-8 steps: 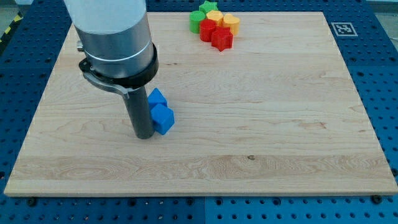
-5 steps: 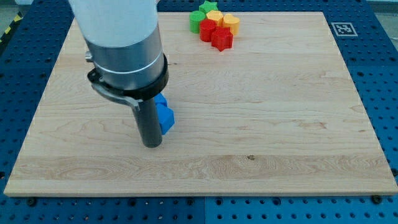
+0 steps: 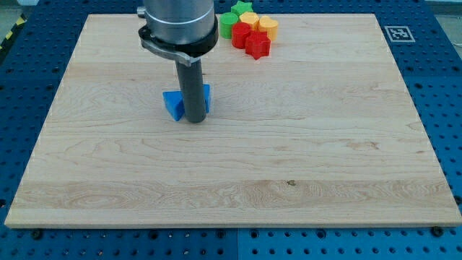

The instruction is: Slide the blue cube into the green circle

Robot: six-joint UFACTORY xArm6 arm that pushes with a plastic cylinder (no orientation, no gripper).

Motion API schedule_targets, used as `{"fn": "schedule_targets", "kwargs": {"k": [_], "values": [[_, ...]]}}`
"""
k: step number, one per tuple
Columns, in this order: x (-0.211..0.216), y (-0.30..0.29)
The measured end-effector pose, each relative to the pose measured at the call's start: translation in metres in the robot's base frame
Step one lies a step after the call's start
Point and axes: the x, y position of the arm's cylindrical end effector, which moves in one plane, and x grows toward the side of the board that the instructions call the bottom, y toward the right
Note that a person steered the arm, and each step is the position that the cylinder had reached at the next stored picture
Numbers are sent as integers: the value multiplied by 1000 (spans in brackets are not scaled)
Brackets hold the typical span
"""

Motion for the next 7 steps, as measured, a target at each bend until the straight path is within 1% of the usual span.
{"fn": "schedule_targets", "kwargs": {"k": [7], "values": [[-113,7]]}}
